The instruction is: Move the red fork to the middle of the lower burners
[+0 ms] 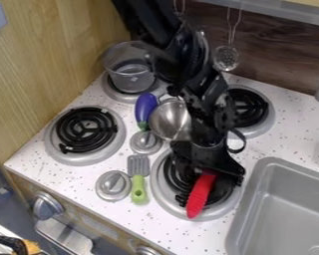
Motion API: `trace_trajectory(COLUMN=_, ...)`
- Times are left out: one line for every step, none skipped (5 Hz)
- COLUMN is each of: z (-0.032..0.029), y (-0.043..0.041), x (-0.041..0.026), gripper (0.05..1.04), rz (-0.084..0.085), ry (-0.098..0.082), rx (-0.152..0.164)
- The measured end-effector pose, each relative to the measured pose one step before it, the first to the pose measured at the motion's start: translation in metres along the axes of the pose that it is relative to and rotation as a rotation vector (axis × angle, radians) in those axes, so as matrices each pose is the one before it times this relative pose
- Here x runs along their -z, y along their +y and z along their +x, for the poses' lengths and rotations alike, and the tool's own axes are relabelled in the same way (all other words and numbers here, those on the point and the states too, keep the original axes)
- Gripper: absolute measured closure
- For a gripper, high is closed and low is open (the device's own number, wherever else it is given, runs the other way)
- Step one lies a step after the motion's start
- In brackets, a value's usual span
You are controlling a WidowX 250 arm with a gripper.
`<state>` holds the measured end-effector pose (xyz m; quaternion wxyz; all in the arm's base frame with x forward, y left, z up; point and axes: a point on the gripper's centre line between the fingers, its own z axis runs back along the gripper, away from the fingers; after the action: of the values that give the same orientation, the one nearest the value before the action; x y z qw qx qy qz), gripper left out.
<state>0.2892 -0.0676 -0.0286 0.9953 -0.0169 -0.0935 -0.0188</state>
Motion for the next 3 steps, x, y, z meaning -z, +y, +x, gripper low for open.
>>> trace_trajectory(z=0.00048, y=0.00107, x=0.00163, gripper=0.133, rz=-0.001, ry=-0.0029, rx=0.0019)
trace_trajectory(z=0.00294, y=0.00231, x=0.00034, gripper=0.399, rz=0.0188, ry=0.0037, rx=0.0039)
trace_trajectory(z=0.00044, y=-0.00011, x=-0.001, gripper=0.671, rz=0.0139, ry=0.0184, rx=-0.0025)
